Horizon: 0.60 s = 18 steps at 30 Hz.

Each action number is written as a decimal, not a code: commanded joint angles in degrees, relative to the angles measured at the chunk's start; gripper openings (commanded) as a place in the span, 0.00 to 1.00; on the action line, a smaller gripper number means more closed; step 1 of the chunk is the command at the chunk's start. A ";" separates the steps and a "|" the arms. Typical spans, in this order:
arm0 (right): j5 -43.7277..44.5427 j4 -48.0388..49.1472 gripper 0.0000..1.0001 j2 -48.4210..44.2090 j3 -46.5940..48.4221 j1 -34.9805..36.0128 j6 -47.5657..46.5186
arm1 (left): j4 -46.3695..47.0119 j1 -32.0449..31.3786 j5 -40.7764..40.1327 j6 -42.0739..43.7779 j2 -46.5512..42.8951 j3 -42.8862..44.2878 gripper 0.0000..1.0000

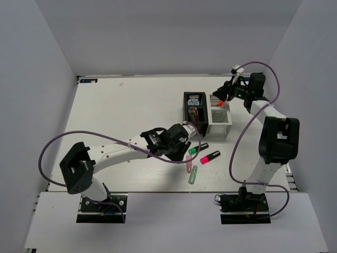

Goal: Sort the stationery into containers
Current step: Place the pen in the storage box, then pick up the pen from the center of the board.

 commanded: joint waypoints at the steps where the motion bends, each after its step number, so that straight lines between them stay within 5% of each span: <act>1: -1.19 -0.50 0.46 -5.64 -0.33 -0.81 3.71 | 2.55 -2.22 -0.84 3.98 4.25 5.31 0.31; 2: -0.49 -3.98 0.17 -8.00 -0.25 -0.99 4.50 | 2.64 -2.57 -0.93 4.43 5.23 7.41 0.24; 3: 1.43 -6.19 0.00 -8.81 0.01 -1.51 5.29 | 2.55 -3.45 -1.19 5.74 6.29 8.56 0.19; 5: 3.99 -18.68 0.00 -12.84 1.33 -1.95 6.18 | 2.29 -5.12 -1.98 8.99 10.77 13.30 0.16; 7: 4.96 -25.96 0.00 -15.57 3.08 -3.01 3.82 | 1.68 -7.14 -2.60 12.15 15.66 18.55 0.24; 8: 4.18 -35.04 0.38 -16.63 2.92 -3.27 1.37 | 1.24 -7.41 -2.69 12.78 17.01 19.90 0.41; 9: 3.13 -37.65 0.68 -19.68 2.66 -3.62 0.12 | 0.63 -7.93 -2.69 13.48 19.46 21.30 0.46; 11: 4.70 -45.62 0.78 -22.34 -0.14 -4.77 -3.82 | -0.34 -8.29 -2.25 15.15 22.98 26.48 0.56; 13: 6.10 -47.52 0.60 -28.66 -4.17 -6.43 -5.42 | 0.00 -8.03 -1.72 16.03 25.97 28.95 0.61; 14: 8.19 -48.83 0.16 -31.64 -6.73 -6.79 -7.51 | 0.87 -7.94 -0.50 16.47 27.99 30.09 0.62; 15: 10.30 -49.28 0.04 -34.36 -8.75 -7.83 -7.27 | 1.14 -7.59 -0.31 16.65 28.79 31.24 0.62; 18: 11.64 -49.20 0.04 -40.17 -14.30 -9.68 -7.54 | 2.46 -6.89 0.57 17.62 31.78 33.53 0.66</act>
